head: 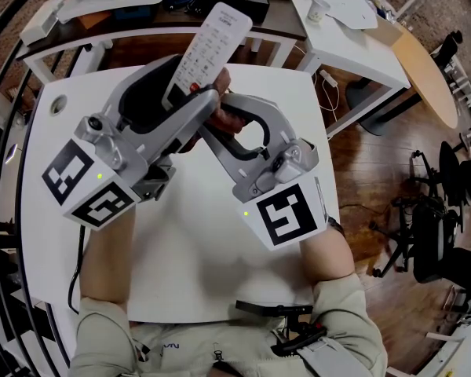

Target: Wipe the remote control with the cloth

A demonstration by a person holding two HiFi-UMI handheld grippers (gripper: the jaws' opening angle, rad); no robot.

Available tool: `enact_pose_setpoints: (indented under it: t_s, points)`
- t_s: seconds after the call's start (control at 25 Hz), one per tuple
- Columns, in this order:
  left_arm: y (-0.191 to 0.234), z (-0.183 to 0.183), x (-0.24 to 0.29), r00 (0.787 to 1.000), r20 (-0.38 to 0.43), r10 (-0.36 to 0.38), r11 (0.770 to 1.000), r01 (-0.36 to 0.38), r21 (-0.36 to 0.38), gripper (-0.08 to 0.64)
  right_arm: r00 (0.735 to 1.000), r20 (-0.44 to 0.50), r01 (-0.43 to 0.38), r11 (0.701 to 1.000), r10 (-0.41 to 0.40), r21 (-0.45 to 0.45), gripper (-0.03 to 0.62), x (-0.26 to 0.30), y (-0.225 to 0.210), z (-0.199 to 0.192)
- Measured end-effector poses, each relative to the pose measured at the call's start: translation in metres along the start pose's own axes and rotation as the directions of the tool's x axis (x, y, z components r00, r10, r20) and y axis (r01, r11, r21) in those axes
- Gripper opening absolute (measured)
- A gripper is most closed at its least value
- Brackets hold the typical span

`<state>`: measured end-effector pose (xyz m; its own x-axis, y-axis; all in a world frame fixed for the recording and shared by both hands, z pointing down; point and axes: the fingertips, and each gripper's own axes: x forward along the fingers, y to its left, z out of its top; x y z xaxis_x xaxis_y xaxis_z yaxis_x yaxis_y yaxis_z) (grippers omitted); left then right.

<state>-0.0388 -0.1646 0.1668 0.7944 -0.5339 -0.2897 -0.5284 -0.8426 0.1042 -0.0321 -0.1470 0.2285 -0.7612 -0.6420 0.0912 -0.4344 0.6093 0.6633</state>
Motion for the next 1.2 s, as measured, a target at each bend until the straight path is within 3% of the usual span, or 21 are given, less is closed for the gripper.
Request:
enact_pose_setpoints:
  t_s: [0.4,0.52,0.64,0.76,0.92,1.2]
  points:
    - [-0.002,-0.001,0.001,1.0,-0.011,-0.001,1.0,0.001,0.026,0.244,0.997,-0.01,0.076,0.997,-0.076,-0.001,0.103,-0.007,-0.028,-0.005]
    - [-0.004,-0.004,0.003,1.0,-0.021,0.0,0.999,0.001,0.045,0.244,0.987,-0.002,0.158,0.986,-0.158,0.051,0.104,-0.018,-0.052,-0.008]
    - [-0.006,-0.008,0.004,0.999,-0.039,-0.004,0.997,0.007,0.074,0.244,0.96,0.028,0.273,0.953,-0.279,0.128,0.104,-0.031,-0.079,-0.004]
    - [-0.009,-0.013,0.007,0.998,-0.06,-0.012,0.995,0.018,0.099,0.244,0.938,0.052,0.334,0.935,-0.342,0.12,0.104,-0.04,-0.094,0.004]
    - [-0.007,-0.016,0.007,0.997,-0.071,-0.021,0.994,0.028,0.106,0.244,0.929,0.061,0.361,0.929,-0.366,0.077,0.104,-0.038,-0.093,0.011]
    - [-0.007,-0.015,0.006,0.998,-0.063,-0.008,0.995,0.014,0.1,0.244,0.942,0.042,0.333,0.943,-0.334,0.027,0.104,-0.035,-0.075,0.01]
